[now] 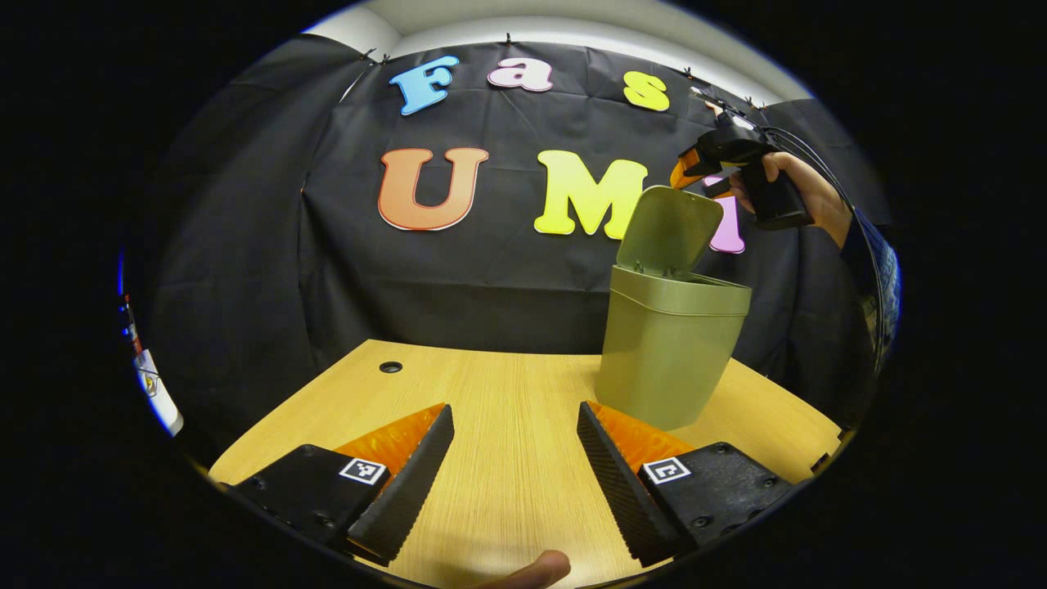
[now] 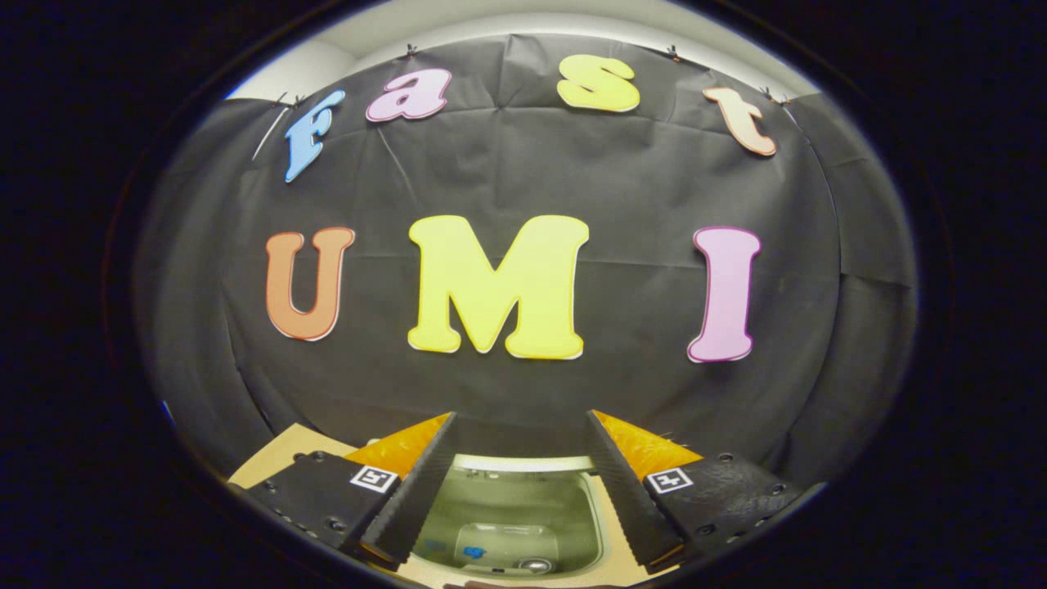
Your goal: Press the lid of the desktop garbage bin to open it, pick up the crumpled paper on the desktop and throw it into the bin, then pick up the pop can on the desktop and drop it into the bin, and finally close the garbage bin lid.
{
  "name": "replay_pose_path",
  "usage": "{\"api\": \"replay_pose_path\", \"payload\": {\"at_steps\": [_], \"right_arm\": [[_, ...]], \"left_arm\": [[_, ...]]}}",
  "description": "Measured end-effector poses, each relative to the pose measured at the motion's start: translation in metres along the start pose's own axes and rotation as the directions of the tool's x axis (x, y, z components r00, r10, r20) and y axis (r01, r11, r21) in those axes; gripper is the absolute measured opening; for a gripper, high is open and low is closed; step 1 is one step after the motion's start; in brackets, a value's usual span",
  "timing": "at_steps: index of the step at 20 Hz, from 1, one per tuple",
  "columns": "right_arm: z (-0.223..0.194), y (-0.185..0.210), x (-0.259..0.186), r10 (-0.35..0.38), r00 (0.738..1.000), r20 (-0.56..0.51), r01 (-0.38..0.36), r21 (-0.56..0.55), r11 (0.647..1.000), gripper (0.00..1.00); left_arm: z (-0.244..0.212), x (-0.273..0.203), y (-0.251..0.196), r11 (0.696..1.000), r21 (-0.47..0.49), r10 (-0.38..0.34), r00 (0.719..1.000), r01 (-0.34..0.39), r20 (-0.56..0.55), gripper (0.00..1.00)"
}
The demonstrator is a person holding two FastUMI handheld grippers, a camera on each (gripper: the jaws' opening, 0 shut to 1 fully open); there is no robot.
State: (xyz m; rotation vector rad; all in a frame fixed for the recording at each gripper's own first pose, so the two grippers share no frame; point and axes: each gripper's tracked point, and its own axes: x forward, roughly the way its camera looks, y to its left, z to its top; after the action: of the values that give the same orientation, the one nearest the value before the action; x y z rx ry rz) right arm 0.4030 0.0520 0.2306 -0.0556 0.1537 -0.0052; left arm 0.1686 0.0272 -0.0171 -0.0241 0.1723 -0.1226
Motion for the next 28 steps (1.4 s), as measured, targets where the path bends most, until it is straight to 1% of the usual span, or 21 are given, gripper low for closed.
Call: {"api": "replay_pose_path", "payload": {"at_steps": [2,5,6,7,12,15,17,18,19,21,24,27,28], "right_arm": [[-0.022,0.0,-0.009,0.009,1.0,-0.014,-0.009,0.007,1.0,0.95],[-0.056,0.002,-0.02,0.031,0.999,-0.043,-0.031,0.007,0.999,0.95],[-0.067,0.002,-0.023,0.031,0.998,-0.056,-0.032,0.0,1.0,0.95],[-0.078,0.001,-0.026,0.032,0.997,-0.068,-0.032,-0.005,0.999,0.95],[-0.119,0.001,-0.031,0.03,0.991,-0.132,-0.031,-0.003,1.0,0.95],[-0.128,0.002,-0.032,0.025,0.987,-0.156,-0.031,-0.033,0.999,0.95],[-0.131,0.004,-0.034,0.023,0.986,-0.166,-0.031,-0.046,0.998,0.99],[-0.132,0.005,-0.034,0.024,0.985,-0.168,-0.033,-0.05,0.998,0.98],[-0.135,0.005,-0.033,0.024,0.984,-0.179,-0.034,-0.055,0.998,0.95],[-0.145,0.008,-0.032,0.035,0.974,-0.222,-0.05,-0.063,0.997,0.95],[-0.146,0.01,-0.031,0.067,0.97,-0.234,-0.074,-0.021,0.997,0.95],[-0.151,0.011,-0.032,0.105,0.958,-0.268,-0.09,0.068,0.994,0.95],[-0.151,0.011,-0.03,0.107,0.957,-0.27,-0.093,0.065,0.994,0.95]], "left_arm": [[-0.001,-0.004,-0.005,1.0,-0.01,-0.018,1.0,0.018,0.001,0.98],[-0.002,-0.01,-0.011,1.0,0.001,-0.028,1.0,0.028,0.004,0.98],[-0.003,-0.011,-0.012,1.0,0.003,-0.029,1.0,0.029,0.005,0.98],[-0.004,-0.011,-0.014,0.999,0.002,-0.033,0.999,0.033,0.005,1.0],[-0.006,-0.013,-0.019,0.999,-0.012,-0.041,0.999,0.041,-0.001,0.98],[-0.007,-0.017,-0.02,0.999,-0.014,-0.042,0.999,0.042,0.008,0.98],[-0.01,-0.018,-0.023,0.999,-0.018,-0.051,0.999,0.051,0.008,0.98],[-0.011,-0.018,-0.025,0.998,-0.021,-0.054,0.999,0.054,0.008,0.98],[-0.01,-0.018,-0.026,0.998,-0.025,-0.059,0.998,0.059,0.009,0.98],[-0.01,-0.02,-0.03,0.997,-0.028,-0.068,0.998,0.068,0.011,0.98],[-0.012,-0.02,-0.034,0.997,-0.032,-0.077,0.997,0.077,0.01,0.98],[-0.018,-0.02,-0.038,0.996,-0.028,-0.083,0.997,0.083,-0.004,0.98],[-0.018,-0.02,-0.04,0.996,-0.026,-0.085,0.996,0.085,-0.006,0.98]]}}
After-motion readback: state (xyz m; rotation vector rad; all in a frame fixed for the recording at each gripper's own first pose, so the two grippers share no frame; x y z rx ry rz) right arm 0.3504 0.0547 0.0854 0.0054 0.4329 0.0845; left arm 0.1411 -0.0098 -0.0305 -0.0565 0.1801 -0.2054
